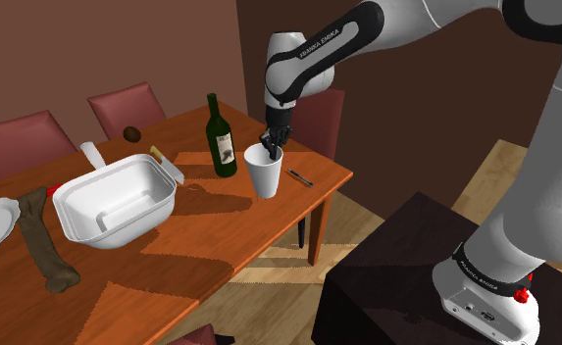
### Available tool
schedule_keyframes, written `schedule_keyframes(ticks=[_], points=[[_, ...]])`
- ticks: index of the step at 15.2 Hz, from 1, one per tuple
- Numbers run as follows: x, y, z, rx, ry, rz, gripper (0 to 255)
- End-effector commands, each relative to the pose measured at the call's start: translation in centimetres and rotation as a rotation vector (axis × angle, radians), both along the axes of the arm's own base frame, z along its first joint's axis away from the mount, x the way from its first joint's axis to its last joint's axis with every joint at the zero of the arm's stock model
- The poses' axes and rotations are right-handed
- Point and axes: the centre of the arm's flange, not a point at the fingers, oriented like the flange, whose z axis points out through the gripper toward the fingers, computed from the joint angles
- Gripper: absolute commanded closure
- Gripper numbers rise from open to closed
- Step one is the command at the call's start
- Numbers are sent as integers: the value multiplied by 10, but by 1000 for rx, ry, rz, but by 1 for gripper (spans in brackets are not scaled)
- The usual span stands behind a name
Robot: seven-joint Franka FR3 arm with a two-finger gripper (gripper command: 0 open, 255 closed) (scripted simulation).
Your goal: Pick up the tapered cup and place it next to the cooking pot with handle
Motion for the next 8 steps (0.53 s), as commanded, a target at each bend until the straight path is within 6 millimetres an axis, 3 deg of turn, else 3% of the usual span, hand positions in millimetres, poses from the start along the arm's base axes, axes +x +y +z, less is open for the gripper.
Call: schedule_keyframes(ticks=[1, 8], points=[[0, -1, 10, 0, 0, 0, 255], [0, -1, 47, 0, 0, 0, 255]])
